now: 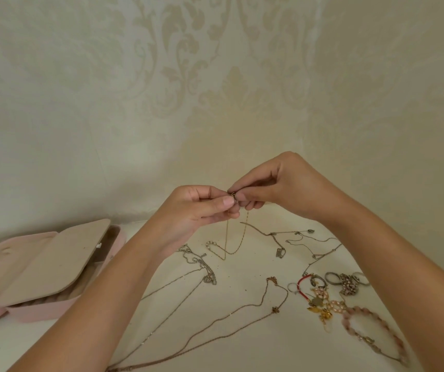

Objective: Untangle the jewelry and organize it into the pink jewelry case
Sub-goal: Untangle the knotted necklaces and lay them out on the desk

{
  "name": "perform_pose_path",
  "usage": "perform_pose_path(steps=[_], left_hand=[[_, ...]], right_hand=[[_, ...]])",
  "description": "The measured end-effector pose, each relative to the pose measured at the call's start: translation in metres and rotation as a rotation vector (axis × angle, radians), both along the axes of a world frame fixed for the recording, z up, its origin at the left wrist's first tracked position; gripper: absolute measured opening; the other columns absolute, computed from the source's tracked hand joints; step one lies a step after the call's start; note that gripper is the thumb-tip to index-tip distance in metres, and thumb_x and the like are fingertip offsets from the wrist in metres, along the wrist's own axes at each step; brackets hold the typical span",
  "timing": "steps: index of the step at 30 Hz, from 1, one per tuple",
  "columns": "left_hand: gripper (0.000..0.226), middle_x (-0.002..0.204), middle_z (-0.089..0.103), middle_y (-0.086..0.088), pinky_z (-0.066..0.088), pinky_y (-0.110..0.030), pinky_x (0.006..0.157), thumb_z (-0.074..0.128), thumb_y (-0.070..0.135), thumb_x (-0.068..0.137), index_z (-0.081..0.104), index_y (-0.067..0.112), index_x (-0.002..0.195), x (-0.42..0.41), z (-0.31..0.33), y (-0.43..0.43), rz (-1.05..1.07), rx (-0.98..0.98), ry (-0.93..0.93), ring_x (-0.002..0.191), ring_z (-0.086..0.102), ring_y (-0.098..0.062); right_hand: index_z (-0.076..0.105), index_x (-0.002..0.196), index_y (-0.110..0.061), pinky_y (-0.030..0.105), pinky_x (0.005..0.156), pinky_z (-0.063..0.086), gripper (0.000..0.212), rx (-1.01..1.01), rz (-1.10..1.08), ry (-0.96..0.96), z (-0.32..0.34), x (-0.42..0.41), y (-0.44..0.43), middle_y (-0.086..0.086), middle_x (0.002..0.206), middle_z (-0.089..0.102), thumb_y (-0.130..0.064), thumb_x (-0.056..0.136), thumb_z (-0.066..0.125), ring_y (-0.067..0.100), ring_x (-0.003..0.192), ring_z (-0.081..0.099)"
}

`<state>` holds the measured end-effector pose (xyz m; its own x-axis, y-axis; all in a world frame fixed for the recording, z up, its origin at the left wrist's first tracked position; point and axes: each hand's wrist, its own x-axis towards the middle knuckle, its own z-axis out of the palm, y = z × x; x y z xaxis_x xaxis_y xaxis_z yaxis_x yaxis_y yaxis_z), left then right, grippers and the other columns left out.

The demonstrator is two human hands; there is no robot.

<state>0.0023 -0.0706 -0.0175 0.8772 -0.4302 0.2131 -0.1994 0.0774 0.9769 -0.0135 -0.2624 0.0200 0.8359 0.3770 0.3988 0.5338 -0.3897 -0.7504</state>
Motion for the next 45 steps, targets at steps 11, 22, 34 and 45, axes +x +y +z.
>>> perform_pose_path(steps=[11,22,34,45], left_hand=[[0.014,0.077,0.072,-0.009,0.056,-0.026,0.075,0.065,0.019,0.075,0.073,0.008,0.078,-0.003,0.001,-0.006,0.005,-0.11,0.064,0.076,0.071,-0.021],[0.019,0.072,0.069,-0.006,0.055,-0.025,0.073,0.058,0.023,0.079,0.069,0.007,0.079,-0.004,0.0,-0.006,-0.026,-0.097,0.017,0.073,0.07,-0.021],[0.014,0.065,0.067,-0.006,0.06,-0.033,0.074,0.065,0.017,0.072,0.074,0.007,0.072,-0.002,0.003,-0.006,0.019,-0.118,0.13,0.06,0.067,-0.017],[0.021,0.073,0.071,-0.009,0.058,-0.027,0.068,0.068,0.015,0.071,0.072,0.001,0.086,-0.001,-0.004,-0.007,0.028,-0.011,0.147,0.068,0.07,-0.019]], right_hand=[[0.077,0.088,-0.011,0.038,0.075,0.059,0.008,-0.039,-0.071,-0.103,0.002,-0.004,0.003,0.007,0.073,0.073,-0.008,0.083,0.072,0.023,0.071,0.071],[0.075,0.091,-0.006,0.024,0.069,0.058,0.01,0.02,-0.015,-0.069,0.004,-0.004,0.0,0.013,0.076,0.072,-0.005,0.082,0.07,0.019,0.067,0.068],[0.076,0.087,-0.01,0.041,0.07,0.054,0.009,-0.198,-0.135,-0.186,0.008,-0.012,0.007,0.007,0.069,0.069,-0.01,0.087,0.066,0.017,0.065,0.065],[0.067,0.104,-0.019,0.021,0.078,0.055,0.034,-0.487,-0.155,0.028,0.016,-0.014,-0.004,-0.006,0.084,0.074,0.008,0.084,0.059,0.001,0.077,0.068]])
